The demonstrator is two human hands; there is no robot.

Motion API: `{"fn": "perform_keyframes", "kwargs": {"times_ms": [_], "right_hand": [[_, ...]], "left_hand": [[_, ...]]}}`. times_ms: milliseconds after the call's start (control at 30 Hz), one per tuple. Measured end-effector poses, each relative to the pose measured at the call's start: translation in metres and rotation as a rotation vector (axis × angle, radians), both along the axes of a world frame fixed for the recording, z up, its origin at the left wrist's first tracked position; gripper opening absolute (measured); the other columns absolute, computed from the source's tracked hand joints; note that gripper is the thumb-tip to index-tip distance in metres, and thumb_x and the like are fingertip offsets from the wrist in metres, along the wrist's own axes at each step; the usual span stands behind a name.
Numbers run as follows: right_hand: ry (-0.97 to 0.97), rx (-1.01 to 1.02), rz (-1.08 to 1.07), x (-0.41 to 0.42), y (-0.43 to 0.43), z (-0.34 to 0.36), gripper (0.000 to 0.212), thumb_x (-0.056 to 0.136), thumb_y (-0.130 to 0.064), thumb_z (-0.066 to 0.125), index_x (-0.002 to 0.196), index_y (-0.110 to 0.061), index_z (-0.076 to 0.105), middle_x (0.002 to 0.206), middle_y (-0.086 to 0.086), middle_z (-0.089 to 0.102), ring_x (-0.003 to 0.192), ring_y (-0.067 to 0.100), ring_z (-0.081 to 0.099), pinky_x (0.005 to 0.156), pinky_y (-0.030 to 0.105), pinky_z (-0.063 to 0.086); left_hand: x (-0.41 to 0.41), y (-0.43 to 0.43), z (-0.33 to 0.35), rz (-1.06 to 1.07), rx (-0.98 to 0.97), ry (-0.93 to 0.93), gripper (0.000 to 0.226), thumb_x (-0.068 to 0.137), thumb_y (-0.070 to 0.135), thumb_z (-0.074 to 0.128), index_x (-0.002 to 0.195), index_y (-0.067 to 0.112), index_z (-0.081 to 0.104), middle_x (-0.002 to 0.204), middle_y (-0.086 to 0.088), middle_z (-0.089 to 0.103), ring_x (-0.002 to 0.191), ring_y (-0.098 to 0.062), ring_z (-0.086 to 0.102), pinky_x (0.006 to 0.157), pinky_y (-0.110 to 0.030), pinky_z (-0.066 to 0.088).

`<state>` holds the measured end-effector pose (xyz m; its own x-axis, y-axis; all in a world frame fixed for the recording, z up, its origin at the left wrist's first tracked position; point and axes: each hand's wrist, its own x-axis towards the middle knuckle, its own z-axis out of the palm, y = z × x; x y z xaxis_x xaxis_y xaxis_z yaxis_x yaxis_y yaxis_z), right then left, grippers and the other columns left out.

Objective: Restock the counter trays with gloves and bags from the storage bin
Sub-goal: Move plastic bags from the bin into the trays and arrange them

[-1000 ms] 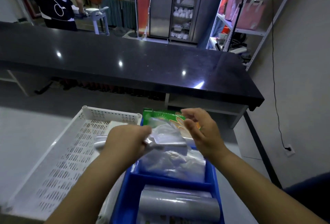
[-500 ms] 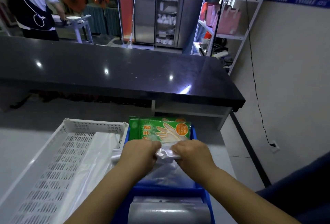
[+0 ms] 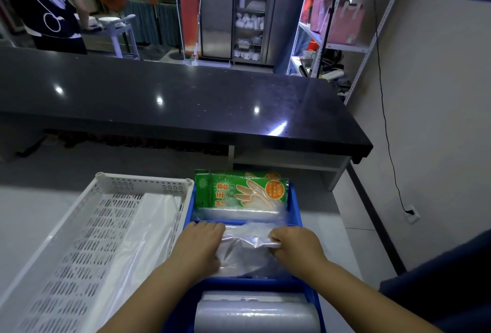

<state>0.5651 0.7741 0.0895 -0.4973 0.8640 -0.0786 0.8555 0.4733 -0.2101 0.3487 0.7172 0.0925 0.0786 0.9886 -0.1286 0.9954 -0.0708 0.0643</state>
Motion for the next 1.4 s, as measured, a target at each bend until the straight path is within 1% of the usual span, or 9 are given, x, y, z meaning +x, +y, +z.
{"fn": "perform_keyframes", "kwargs": {"times_ms": [300,433,567,733,900,1000,1100,1233,1400], "right_hand": [[0.133,-0.158,-0.147,0.005,0.026,0.011,0.012,0.08,-0.036,0.064,0.085,-0.026,0.068,0.081,-0.005,0.068,0.074,0.013,0.061,0.069,0.031,0.054],[0.266,-0.239,-0.254,0.001,0.041,0.016,0.019,0.07,-0.036,0.074,0.081,-0.028,0.06,0.085,-0.007,0.065,0.077,0.012,0.061,0.071,0.037,0.056],[0.328,-0.33,-0.336,-0.002,0.055,0.019,0.027,0.065,-0.033,0.079,0.081,-0.027,0.058,0.088,-0.01,0.061,0.076,0.01,0.06,0.066,0.031,0.054],[0.494,-0.369,-0.432,0.002,0.062,0.021,0.027,0.07,-0.04,0.077,0.088,-0.029,0.059,0.091,-0.01,0.057,0.08,0.009,0.056,0.059,0.023,0.046],[0.768,-0.311,-0.493,0.009,0.058,0.033,0.034,0.087,-0.059,0.042,0.08,-0.029,0.057,0.094,0.003,0.067,0.079,0.011,0.061,0.065,0.029,0.052],[0.936,-0.406,-0.411,0.012,0.051,0.039,0.078,0.053,-0.093,0.031,0.09,-0.03,0.059,0.096,-0.001,0.068,0.084,0.01,0.064,0.063,0.018,0.051],[0.992,-0.503,-0.284,0.015,0.044,0.035,0.097,0.035,-0.098,0.042,0.104,-0.031,0.056,0.105,-0.007,0.062,0.092,0.013,0.064,0.063,0.016,0.054],[0.926,-0.516,-0.145,0.02,0.039,0.03,0.084,0.047,-0.089,0.053,0.106,-0.03,0.057,0.111,-0.004,0.06,0.097,0.015,0.064,0.07,0.019,0.054],[0.532,-0.308,-0.071,0.02,0.035,0.02,0.021,0.087,-0.045,0.056,0.077,-0.034,0.07,0.107,-0.021,0.055,0.107,0.007,0.05,0.085,0.024,0.045]], "left_hand": [[-0.023,0.008,0.011,0.038,0.359,-0.251,0.073,0.062,0.037,0.076,0.127,0.016,0.051,0.117,-0.005,0.056,0.106,-0.026,0.053,0.09,-0.035,0.041],[-0.01,0.005,0.005,-0.078,0.218,-0.298,0.089,0.058,0.061,0.066,0.136,0.029,0.037,0.133,0.004,0.041,0.121,-0.017,0.037,0.105,-0.031,0.028],[0.003,0.016,-0.006,-0.146,0.116,-0.064,0.083,0.07,0.042,0.065,0.142,0.026,0.026,0.151,0.0,0.027,0.138,-0.019,0.024,0.114,-0.037,0.014],[-0.004,0.031,0.006,-0.035,0.204,-0.138,0.026,0.082,0.023,0.05,0.106,0.026,0.059,0.112,0.002,0.065,0.103,-0.024,0.059,0.082,-0.031,0.042],[-0.014,0.052,0.024,0.047,0.237,-0.171,0.019,0.091,0.036,0.045,0.095,0.025,0.06,0.097,-0.002,0.07,0.091,-0.026,0.063,0.062,-0.03,0.035],[-0.014,0.067,0.03,0.08,0.249,-0.139,0.02,0.091,0.037,0.046,0.094,0.023,0.06,0.096,-0.004,0.069,0.091,-0.029,0.062,0.06,-0.031,0.033],[-0.012,0.078,0.032,0.109,0.224,-0.153,0.019,0.091,0.036,0.046,0.092,0.023,0.06,0.094,-0.004,0.068,0.089,-0.029,0.061,0.059,-0.03,0.034],[-0.014,0.081,0.032,0.07,0.221,-0.16,0.017,0.091,0.033,0.048,0.097,0.025,0.061,0.098,-0.002,0.068,0.092,-0.027,0.061,0.061,-0.03,0.035],[-0.028,0.06,0.027,-0.25,0.381,-0.299,0.034,0.078,0.005,0.064,0.102,0.027,0.072,0.11,-0.001,0.071,0.099,-0.025,0.064,0.08,-0.032,0.044]]}}
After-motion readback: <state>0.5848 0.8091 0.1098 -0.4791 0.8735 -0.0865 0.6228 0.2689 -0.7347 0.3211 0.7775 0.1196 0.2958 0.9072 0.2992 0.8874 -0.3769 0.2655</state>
